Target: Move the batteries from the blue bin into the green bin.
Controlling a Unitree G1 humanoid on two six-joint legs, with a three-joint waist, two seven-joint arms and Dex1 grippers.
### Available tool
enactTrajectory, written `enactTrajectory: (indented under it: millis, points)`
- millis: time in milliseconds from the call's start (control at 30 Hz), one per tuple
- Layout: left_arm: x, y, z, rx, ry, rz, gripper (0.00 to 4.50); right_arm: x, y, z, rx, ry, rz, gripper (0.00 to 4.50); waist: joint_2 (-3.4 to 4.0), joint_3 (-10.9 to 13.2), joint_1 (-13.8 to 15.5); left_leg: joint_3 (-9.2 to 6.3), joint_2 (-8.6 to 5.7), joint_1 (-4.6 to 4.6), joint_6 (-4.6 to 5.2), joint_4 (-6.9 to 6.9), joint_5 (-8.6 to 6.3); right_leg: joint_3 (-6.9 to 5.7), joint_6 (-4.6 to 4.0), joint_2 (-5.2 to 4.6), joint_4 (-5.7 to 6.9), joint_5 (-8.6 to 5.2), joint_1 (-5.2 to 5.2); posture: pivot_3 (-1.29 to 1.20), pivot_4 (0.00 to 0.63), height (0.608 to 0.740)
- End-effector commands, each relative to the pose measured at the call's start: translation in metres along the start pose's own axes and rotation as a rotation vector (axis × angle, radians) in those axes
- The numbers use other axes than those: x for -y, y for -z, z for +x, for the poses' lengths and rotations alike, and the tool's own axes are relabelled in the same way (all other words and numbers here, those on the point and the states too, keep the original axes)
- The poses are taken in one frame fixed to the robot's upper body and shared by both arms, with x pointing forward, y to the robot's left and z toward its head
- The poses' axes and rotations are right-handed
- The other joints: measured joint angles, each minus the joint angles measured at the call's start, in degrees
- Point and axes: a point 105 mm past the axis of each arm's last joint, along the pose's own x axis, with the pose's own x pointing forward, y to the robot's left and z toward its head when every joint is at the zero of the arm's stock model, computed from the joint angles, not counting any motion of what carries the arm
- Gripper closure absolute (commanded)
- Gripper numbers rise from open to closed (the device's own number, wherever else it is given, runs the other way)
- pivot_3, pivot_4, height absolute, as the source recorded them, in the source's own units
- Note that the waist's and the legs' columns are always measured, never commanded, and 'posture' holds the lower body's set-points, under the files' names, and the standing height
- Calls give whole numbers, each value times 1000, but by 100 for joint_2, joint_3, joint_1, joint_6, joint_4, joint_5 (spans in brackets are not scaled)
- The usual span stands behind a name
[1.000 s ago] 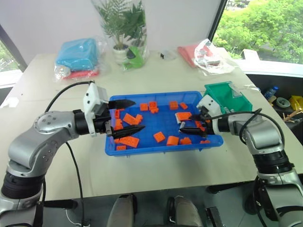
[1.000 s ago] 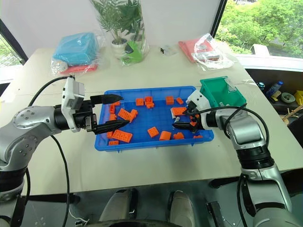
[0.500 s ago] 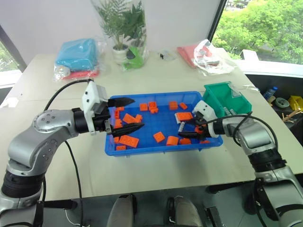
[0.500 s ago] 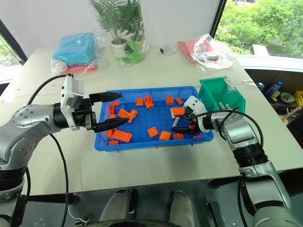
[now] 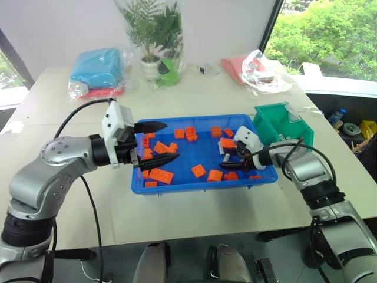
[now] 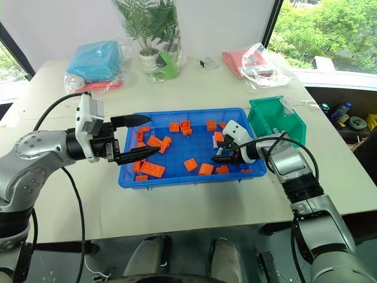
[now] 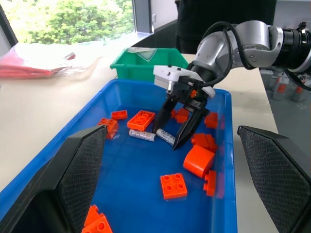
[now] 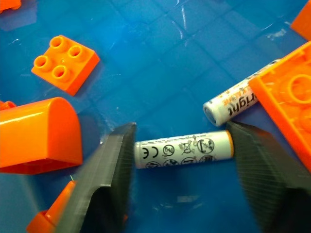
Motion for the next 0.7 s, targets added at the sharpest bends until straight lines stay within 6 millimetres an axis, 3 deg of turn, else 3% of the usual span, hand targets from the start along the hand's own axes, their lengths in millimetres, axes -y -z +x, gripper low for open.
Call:
enactTrajectory:
  millis: [33,133,200,333,400,567,667,700]
  points:
    - [-1,-11,-2,25,-3,47,0,4,3,-7,-13,26,-11,2265,1,0,3,0,0,0,0,0,0,0,0,0,0,0,-1,0,150,672]
    - [-2,-11,-1,27,0,47,0,6,-6,-15,17,44,-19,2265,2,2,6,0,0,-1,0,0,0,0,0,0,0,0,0,0,150,672]
    - [-2,-11,-1,28,4,45,0,13,-23,-30,67,97,-35,2265,5,4,5,0,-1,-2,0,0,0,0,0,-1,0,0,-1,0,150,672]
    - [-1,-10,0,27,14,39,0,39,-58,-70,183,259,-10,2265,15,10,-5,1,-1,-15,1,1,1,0,1,0,2,1,3,0,150,672]
    - [0,-9,0,25,21,36,0,57,-64,-95,209,373,4,2265,15,10,-8,2,0,-15,1,0,1,0,1,0,2,2,1,0,150,672]
    - [1,-8,1,23,38,32,0,91,-48,-139,176,579,59,2265,8,6,-1,3,0,-14,-2,-4,-3,-2,-1,0,-8,-1,-15,0,150,672]
    - [1,-7,3,24,48,34,0,98,-30,-144,125,624,91,2265,9,7,-9,6,-1,-15,-8,-3,-7,-2,0,-2,-10,0,-12,0,150,672]
    - [1,-7,4,25,50,35,0,98,-27,-143,119,626,98,1765,10,7,-16,6,0,-15,-6,-3,-6,-1,0,-2,-10,0,-8,0,150,672]
